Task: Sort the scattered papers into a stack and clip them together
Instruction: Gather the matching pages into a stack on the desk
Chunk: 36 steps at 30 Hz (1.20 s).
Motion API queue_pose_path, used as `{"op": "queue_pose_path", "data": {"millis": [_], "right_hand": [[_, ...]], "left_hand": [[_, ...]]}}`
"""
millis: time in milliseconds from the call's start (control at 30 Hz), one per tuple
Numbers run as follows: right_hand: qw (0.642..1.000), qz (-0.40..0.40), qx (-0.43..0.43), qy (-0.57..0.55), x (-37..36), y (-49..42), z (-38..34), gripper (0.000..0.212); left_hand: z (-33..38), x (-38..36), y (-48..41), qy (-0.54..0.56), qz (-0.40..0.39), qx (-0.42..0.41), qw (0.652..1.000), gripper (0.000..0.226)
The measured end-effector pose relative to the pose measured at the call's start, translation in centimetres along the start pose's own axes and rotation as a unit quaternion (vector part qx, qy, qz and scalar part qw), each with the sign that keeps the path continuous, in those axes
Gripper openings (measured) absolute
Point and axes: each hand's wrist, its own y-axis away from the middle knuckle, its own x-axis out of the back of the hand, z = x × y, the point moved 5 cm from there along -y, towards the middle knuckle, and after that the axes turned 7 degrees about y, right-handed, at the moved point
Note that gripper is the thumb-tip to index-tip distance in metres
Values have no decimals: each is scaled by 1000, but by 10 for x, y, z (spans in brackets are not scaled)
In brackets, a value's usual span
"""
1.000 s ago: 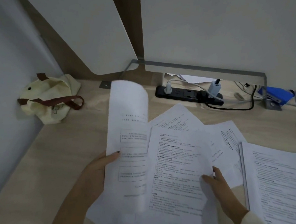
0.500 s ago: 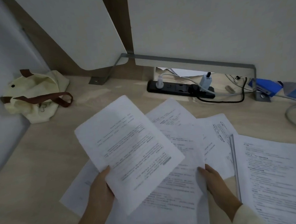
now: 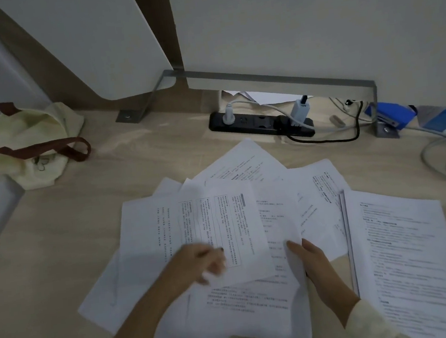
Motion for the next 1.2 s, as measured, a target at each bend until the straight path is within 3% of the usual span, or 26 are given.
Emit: {"op": "queue_pose_path", "data": {"millis": [33,100,233,333,500,733,800,900,967,1033,1200], "right_hand": [[1000,3,-2,3,1,-1,1,14],[1000,10,-6,10,1,-2,1,13],[1000,18,-11,20,2,-3,4,14],[999,24,-16,26,1,-4,4,14],[998,37,-30,41,1,-5,4,21],[995,57,-43,67,0,-4,0,32],[994,59,-51,70,-1,-3,-2,34],[995,58,-57,55,0,-3,-1,34],[995,60,-62,41,0,-1,-2,33],[995,63,-65,34,1,0,-2,36],[998,11,-47,-33,-13,5,-2,49]], "left_hand": [[8,15,-12,-109,91,-53,988,16],[24,35,-33,-276,187,-126,934,36],[26,57,-75,-397,121,-67,907,83],[30,65,-89,-430,82,-52,897,97],[39,78,-101,-479,96,-70,870,98],[28,92,-104,-488,97,-49,866,64],[23,96,-98,-408,91,-39,908,46],[15,99,-82,-131,84,-36,987,14],[4,92,-68,14,96,-17,995,14],[-10,77,-54,87,118,7,989,18],[-30,30,-40,118,177,26,977,12]]}}
